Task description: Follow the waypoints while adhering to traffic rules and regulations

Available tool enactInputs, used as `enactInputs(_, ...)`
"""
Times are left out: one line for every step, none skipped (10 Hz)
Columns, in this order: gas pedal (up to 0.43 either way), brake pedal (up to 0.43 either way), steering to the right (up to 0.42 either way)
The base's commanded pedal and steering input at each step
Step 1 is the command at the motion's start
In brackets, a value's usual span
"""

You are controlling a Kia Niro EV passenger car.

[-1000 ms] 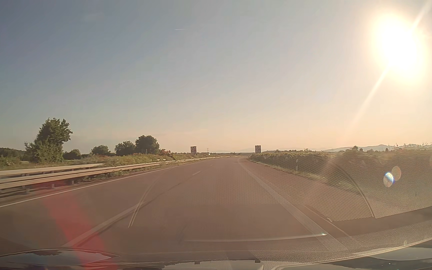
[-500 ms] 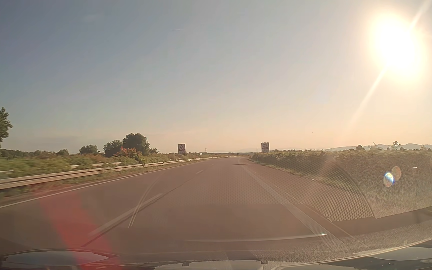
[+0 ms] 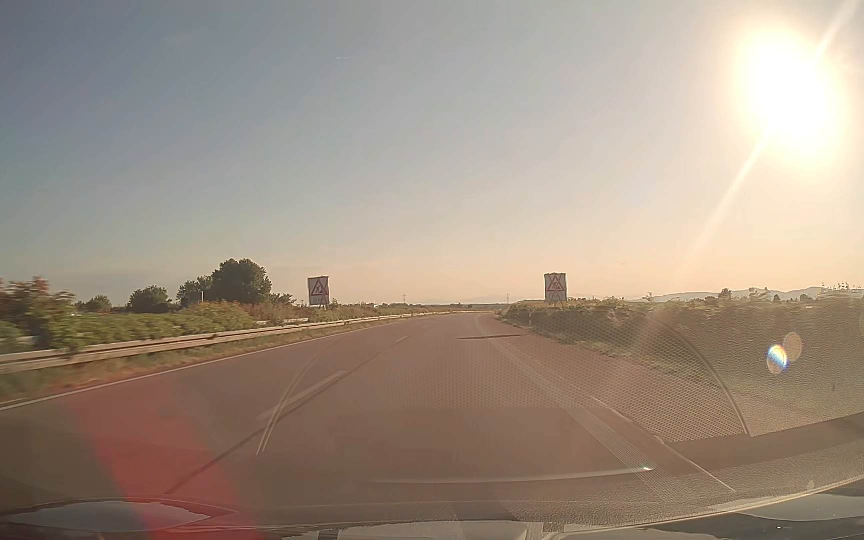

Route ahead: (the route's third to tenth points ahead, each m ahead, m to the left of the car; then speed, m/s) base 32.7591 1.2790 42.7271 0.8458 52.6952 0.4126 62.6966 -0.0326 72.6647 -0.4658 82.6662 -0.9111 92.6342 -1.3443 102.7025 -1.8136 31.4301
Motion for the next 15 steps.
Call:
enactInputs(0.248, 0.000, 0.004)
enactInputs(0.248, 0.000, 0.003)
enactInputs(0.248, 0.000, 0.003)
enactInputs(0.248, 0.000, 0.003)
enactInputs(0.248, 0.000, 0.003)
enactInputs(0.248, 0.000, 0.003)
enactInputs(0.248, 0.000, 0.003)
enactInputs(0.248, 0.000, 0.003)
enactInputs(0.248, 0.000, 0.003)
enactInputs(0.248, 0.000, 0.003)
enactInputs(0.248, 0.000, 0.003)
enactInputs(0.248, 0.000, 0.003)
enactInputs(0.248, 0.000, 0.003)
enactInputs(0.248, 0.000, 0.003)
enactInputs(0.248, 0.000, 0.003)
